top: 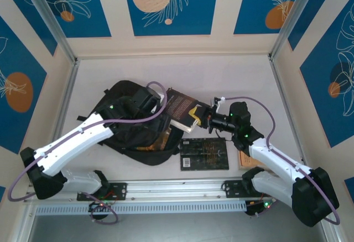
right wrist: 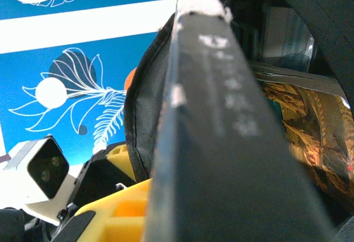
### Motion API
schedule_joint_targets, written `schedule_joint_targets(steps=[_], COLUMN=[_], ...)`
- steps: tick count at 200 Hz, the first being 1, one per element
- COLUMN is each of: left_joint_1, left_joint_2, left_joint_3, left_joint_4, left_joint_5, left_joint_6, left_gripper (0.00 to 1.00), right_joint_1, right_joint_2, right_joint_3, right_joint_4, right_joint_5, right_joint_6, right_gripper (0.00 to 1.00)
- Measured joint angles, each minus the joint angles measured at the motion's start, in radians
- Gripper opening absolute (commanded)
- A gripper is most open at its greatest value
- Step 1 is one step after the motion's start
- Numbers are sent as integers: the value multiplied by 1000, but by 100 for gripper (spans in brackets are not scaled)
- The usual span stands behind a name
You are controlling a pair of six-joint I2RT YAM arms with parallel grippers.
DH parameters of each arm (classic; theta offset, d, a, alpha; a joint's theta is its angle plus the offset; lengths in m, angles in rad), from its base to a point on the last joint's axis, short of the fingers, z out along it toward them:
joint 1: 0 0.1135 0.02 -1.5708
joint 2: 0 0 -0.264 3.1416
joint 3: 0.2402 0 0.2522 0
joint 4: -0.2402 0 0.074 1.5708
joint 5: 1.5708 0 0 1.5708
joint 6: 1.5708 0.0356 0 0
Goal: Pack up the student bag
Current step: Open the student bag at the center of the table, then place the book in the student bag.
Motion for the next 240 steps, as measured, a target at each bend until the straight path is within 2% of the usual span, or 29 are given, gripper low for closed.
schedule_joint_targets(steps=[10,18,39,61,91,117,169,240], left_joint_1=[0,4,26,90,189,229,241,241], left_joint_2=[5,4,-10,-45,-94,-103,-90,-51], left_joint_3=[0,0,0,17,105,160,177,219], left_joint_4=[3,5,2,-25,-75,-116,-130,-121], left_joint_5=[-16,-28,-48,-50,-44,-35,43,102], left_joint_6=[-5,-6,0,16,42,64,76,74], left_gripper=[10,0,0,0,0,0,0,0], right_joint_1=[0,0,0,21,89,150,210,273], right_joint_2=[-2,-8,-38,-84,-102,-82,86,440], right_joint_3=[0,0,5,7,7,12,111,351], right_joint_4=[-6,-18,-87,-175,-275,-337,-349,-171], right_joint_5=[0,0,-3,2,5,20,38,57], right_joint_6=[-5,-14,-61,-132,-237,-304,-339,-295], right_gripper=[0,0,0,0,0,0,0,0])
